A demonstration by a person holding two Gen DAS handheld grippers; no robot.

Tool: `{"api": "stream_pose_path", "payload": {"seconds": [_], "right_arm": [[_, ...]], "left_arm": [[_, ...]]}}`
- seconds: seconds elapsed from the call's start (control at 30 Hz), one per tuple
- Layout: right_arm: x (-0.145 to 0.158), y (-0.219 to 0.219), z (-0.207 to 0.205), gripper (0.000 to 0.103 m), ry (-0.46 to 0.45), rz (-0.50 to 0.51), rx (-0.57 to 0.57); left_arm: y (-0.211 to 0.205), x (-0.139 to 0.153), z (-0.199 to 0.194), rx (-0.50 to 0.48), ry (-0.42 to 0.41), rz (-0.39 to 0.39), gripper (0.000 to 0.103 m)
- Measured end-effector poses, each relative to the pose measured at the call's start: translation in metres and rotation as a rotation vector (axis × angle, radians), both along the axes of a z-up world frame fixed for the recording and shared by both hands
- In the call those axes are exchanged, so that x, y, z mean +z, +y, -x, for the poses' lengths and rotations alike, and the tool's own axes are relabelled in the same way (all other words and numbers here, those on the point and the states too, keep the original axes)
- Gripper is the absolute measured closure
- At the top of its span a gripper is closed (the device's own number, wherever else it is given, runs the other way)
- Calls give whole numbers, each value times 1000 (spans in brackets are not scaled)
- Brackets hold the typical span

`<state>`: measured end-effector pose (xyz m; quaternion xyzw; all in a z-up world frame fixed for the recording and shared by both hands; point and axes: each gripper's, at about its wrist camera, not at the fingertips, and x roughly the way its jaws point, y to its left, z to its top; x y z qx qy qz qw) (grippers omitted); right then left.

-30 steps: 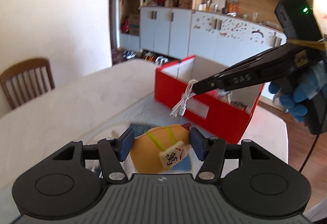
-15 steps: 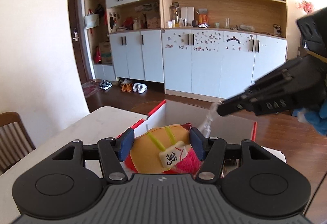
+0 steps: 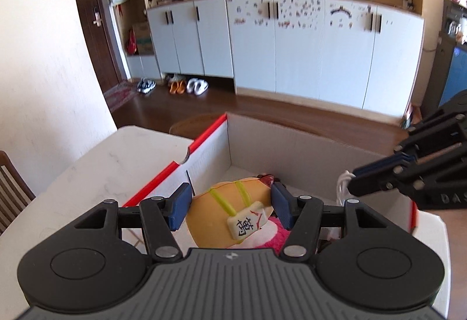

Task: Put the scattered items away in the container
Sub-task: 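Open both tools to release the cable and duck plush into the box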

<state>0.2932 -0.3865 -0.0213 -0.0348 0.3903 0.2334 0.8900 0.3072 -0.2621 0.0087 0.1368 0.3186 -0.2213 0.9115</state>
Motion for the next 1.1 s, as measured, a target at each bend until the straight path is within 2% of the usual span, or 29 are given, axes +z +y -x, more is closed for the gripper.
{"api": "stream_pose_path", "payload": {"seconds": [0.33, 0.63, 0.77, 0.9, 1.1], "right_arm": [[-23, 4, -23, 0, 71, -25, 31], [-30, 5, -34, 0, 98, -33, 40], [-24, 2, -29, 0, 93, -43, 41], [-17, -1, -21, 0, 84, -53, 41], [-5, -6, -8, 0, 70, -70, 41]], "left_arm": [[-9, -24, -37, 51, 86, -36, 45], [3, -29, -44, 84, 118, -34, 44], [7, -26, -46, 81, 135, 3, 41], [14, -21, -42, 74, 145, 47, 29], [23, -12, -26, 58, 119, 80, 25]]}}
